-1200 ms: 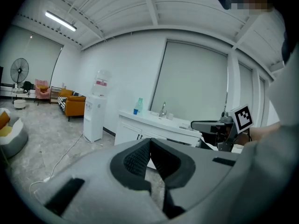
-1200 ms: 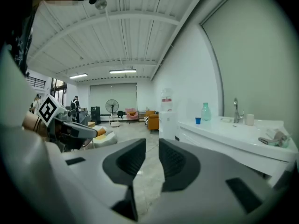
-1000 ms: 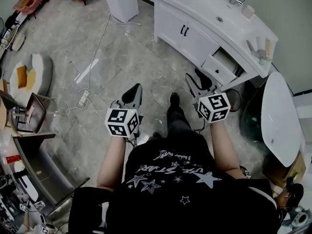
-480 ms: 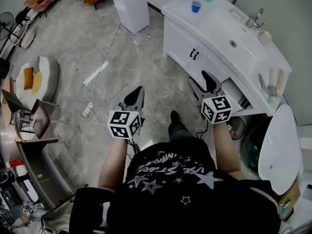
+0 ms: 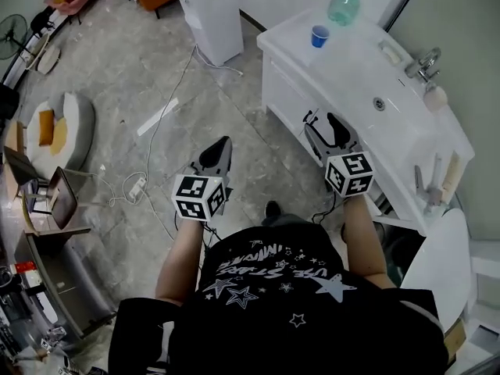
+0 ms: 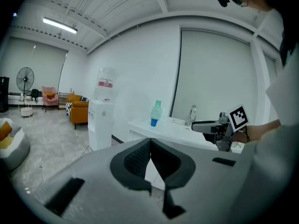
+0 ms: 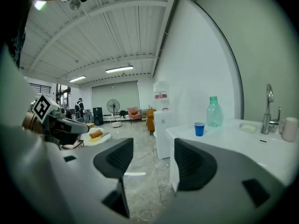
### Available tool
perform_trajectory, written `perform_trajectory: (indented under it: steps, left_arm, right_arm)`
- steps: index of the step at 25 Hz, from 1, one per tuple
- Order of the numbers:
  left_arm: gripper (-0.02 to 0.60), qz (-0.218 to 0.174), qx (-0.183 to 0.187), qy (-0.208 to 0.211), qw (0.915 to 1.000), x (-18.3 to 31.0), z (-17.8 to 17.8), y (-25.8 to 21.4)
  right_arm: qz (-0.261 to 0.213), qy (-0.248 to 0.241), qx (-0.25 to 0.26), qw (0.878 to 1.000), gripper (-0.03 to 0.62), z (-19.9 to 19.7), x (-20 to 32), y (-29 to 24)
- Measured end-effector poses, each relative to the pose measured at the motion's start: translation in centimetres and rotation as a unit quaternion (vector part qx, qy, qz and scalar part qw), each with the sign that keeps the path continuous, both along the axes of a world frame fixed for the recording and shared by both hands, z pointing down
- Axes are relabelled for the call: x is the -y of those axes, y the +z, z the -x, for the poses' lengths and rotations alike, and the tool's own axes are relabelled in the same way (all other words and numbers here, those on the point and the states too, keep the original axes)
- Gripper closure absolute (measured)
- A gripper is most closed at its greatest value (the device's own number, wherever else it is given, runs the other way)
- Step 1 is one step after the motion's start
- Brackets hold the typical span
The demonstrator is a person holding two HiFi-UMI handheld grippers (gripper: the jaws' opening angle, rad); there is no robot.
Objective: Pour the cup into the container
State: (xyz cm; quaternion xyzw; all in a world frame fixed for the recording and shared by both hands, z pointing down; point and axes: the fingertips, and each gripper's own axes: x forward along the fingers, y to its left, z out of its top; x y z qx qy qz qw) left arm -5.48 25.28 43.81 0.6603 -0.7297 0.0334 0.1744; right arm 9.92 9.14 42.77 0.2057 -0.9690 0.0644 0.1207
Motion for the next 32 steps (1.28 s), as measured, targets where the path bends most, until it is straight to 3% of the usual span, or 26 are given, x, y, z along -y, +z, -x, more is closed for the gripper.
perform_trajectory:
  steps: [10,22,32]
  left_arm:
    - [0.572,-0.006,0.003,-0.007,1.0,9.5,2.3,0.2]
    - [0.572,0.0,-0.003,0.014,0.9999,15.9,5.4,1.1]
    - [0.572,-0.002,0.001,0.089,0.996,27.9,9.5,1.3]
  right_arm:
    - [-0.005,-0.008,-0.005,1.0,0.324,2.5,9.1,0.4]
    - [0.002,0.024,-0.019,1.0,0.316,5.0,15.3,2.3]
    - [0.001,0.074,-0.044,0.996,0.31,8.2,24.2,4.3]
